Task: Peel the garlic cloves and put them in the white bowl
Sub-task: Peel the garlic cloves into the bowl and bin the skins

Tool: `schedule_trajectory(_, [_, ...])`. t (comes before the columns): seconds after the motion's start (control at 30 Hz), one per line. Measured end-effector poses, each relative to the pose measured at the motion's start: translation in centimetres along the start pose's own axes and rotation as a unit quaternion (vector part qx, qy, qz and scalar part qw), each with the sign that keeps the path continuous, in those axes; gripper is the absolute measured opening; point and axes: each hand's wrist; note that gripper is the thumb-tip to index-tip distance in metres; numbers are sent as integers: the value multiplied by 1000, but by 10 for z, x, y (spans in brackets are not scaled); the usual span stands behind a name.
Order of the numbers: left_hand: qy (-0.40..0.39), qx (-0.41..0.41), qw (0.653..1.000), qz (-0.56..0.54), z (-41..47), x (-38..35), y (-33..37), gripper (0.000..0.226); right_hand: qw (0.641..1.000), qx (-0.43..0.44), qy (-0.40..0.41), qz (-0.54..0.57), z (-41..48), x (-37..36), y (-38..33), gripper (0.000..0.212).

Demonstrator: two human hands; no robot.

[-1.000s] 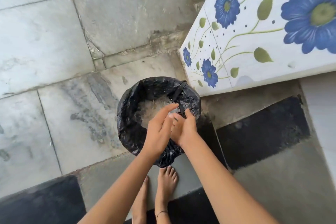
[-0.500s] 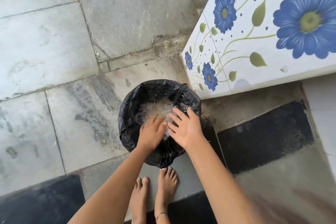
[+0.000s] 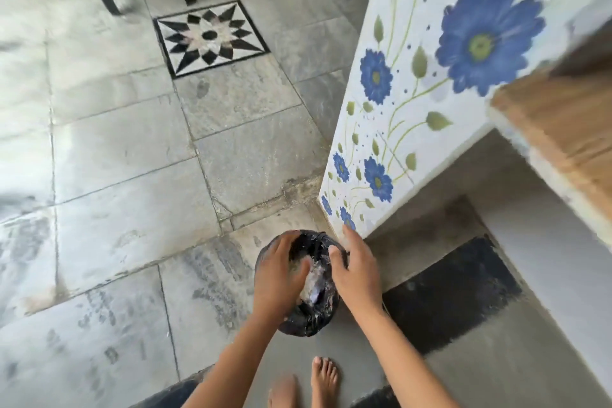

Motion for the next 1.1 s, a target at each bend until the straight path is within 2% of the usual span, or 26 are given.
schedule_trajectory(0.13, [33, -73, 997, 10, -41, 74, 99, 44, 989, 99, 112, -19, -79, 92, -45, 49])
schedule_trajectory(0.33, [40, -224, 974, 13, -100, 112, 219, 48, 949, 145, 279, -38, -185, 203, -48, 53])
schedule_trajectory(0.4, [22, -287, 958, 7, -121, 103, 261, 51, 933, 141, 328, -37, -218, 240, -30, 51])
schedule_trajectory(0.5, [-15, -336, 942, 6, -141, 78, 302, 50, 922, 105, 371, -43, -249, 276, -2, 52])
schedule_trajectory(0.7, [-109, -445, 889, -8, -197, -19, 401, 47, 865, 20, 499, -44, -329, 360, 101, 48])
schedule_trajectory(0.77, [-138, -468, 873, 2, -215, -52, 433, 45, 855, -12, 517, -48, -354, 383, 137, 48])
schedule_trajectory(0.87, [-171, -483, 859, 13, -234, -95, 473, 37, 860, -59, 501, -79, -377, 410, 183, 50])
schedule_trajectory(1.1, [-191, -401, 892, 84, -230, -147, 511, 36, 867, -165, 447, -146, -383, 435, 241, 62])
Point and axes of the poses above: each hand's wrist, its own z-axis towards the middle knuckle, its own x-axis out of the back of the hand, y = z × x, and after that the axes turned 10 degrees about -x, right-handed
